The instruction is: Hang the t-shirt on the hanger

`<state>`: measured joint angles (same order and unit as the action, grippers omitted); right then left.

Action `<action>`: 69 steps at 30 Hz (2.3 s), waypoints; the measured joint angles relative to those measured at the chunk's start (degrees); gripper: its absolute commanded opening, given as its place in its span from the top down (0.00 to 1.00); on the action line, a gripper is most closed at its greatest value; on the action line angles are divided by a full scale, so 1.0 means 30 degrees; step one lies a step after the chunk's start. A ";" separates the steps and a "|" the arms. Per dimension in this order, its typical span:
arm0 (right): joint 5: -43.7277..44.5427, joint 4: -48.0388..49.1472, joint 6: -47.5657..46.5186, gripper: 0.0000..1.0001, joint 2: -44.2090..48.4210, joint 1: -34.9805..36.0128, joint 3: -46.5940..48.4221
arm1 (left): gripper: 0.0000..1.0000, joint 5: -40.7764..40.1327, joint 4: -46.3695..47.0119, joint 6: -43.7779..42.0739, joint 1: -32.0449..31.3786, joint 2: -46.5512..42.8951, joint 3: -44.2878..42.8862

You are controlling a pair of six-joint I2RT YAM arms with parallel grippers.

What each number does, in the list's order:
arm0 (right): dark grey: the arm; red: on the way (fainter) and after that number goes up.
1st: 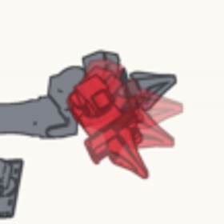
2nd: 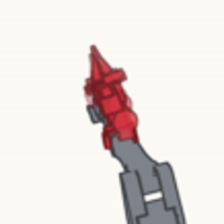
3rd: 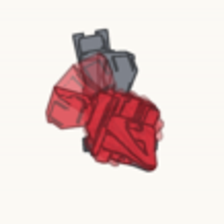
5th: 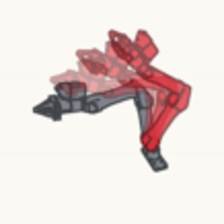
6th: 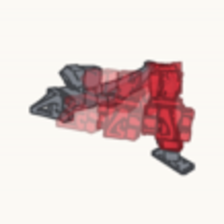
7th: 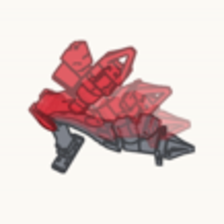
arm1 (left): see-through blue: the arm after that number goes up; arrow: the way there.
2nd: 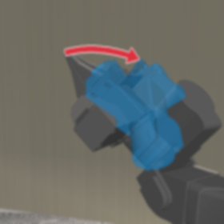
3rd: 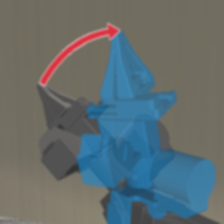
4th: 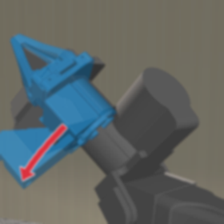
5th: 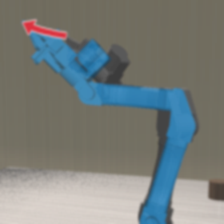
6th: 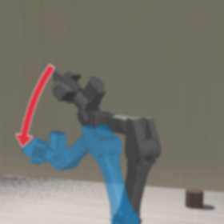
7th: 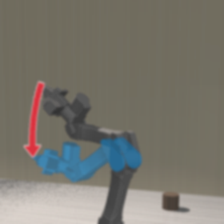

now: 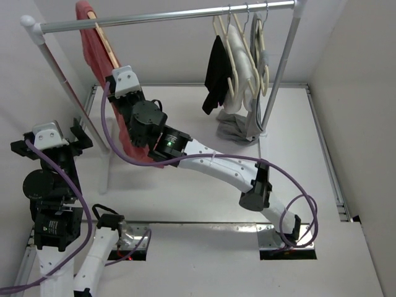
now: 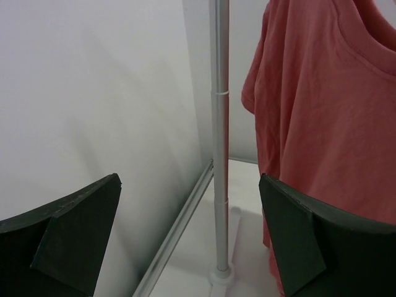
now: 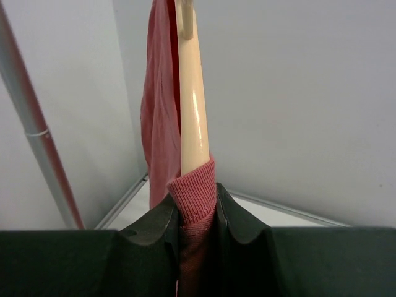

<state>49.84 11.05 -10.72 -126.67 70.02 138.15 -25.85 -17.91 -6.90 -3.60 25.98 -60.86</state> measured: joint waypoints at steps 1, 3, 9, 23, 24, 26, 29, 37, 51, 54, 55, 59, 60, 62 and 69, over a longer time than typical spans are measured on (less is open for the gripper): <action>0.0007 0.0233 0.0022 1.00 -0.0160 -0.0131 0.0000 | 0.00 0.0058 -0.0029 0.0036 0.0000 -0.0066 0.0066; 0.0007 0.0466 0.0117 1.00 -0.0306 -0.0444 0.0000 | 0.00 0.0197 -0.0211 0.0044 0.0000 -0.0160 0.0146; -0.0342 0.1362 0.0211 1.00 -0.0306 -0.1137 0.0000 | 0.00 0.0350 -0.0342 0.0066 0.0000 -0.0423 0.0386; -0.0488 0.1421 0.2419 1.00 -0.0911 -0.1843 0.1049 | 0.00 0.0823 -0.0590 0.0357 0.0000 -0.0619 0.0743; -0.0481 0.1341 0.2645 1.00 -0.1115 -0.1996 0.1217 | 0.00 0.0962 -0.0685 0.0401 0.0000 -0.0619 0.0750; -0.0488 0.1144 0.3126 1.00 -0.1472 -0.2295 0.1326 | 0.00 0.1632 -0.0889 0.0459 0.0007 -0.0627 0.0750; -0.0663 0.0911 0.3614 1.00 -0.1668 -0.2572 0.1027 | 0.00 0.3257 -0.1304 0.0459 0.0007 -0.0627 0.0765; -0.1843 0.0962 0.4699 0.48 0.0379 -0.2157 -0.1902 | 0.00 0.9260 -0.2331 0.0444 0.0000 -0.0444 0.1137; -0.5501 -0.0284 0.7694 0.41 0.4087 -0.1712 -0.5581 | 0.00 1.4061 -0.3228 0.0692 -0.1348 0.6849 -0.4714; -0.5464 -0.0517 0.8204 0.71 0.4095 -0.1909 -0.5588 | 0.00 1.4732 -0.3432 0.0678 -0.1341 0.7089 -0.5093; -0.5486 -0.0568 0.8349 0.76 0.4102 -0.1945 -0.5588 | 0.00 1.5329 -0.3526 0.0750 -0.1348 0.7067 -0.5122; -0.5544 -0.0758 0.8910 0.77 0.4095 -0.2157 -0.5741 | 0.00 1.7762 -0.4524 0.0080 -0.1508 0.6717 -0.5406; -0.5552 -0.0765 0.8976 0.77 0.4095 -0.2157 -0.5763 | 0.00 1.8134 -0.4809 -0.0211 -0.1515 0.6470 -0.5406; -0.5559 -0.0736 0.9114 0.84 0.4095 -0.2157 -0.5785 | 0.00 1.8622 -0.5442 -0.0809 -0.1523 0.5865 -0.5406; -0.5676 -0.0627 0.9493 1.00 0.1923 -0.2069 -0.3045 | 0.00 1.7937 -0.5967 -0.1756 -0.1530 0.2973 -0.5413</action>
<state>32.82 9.17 17.76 -120.90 63.81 129.01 27.97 -35.81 -12.16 -8.19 34.89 -77.10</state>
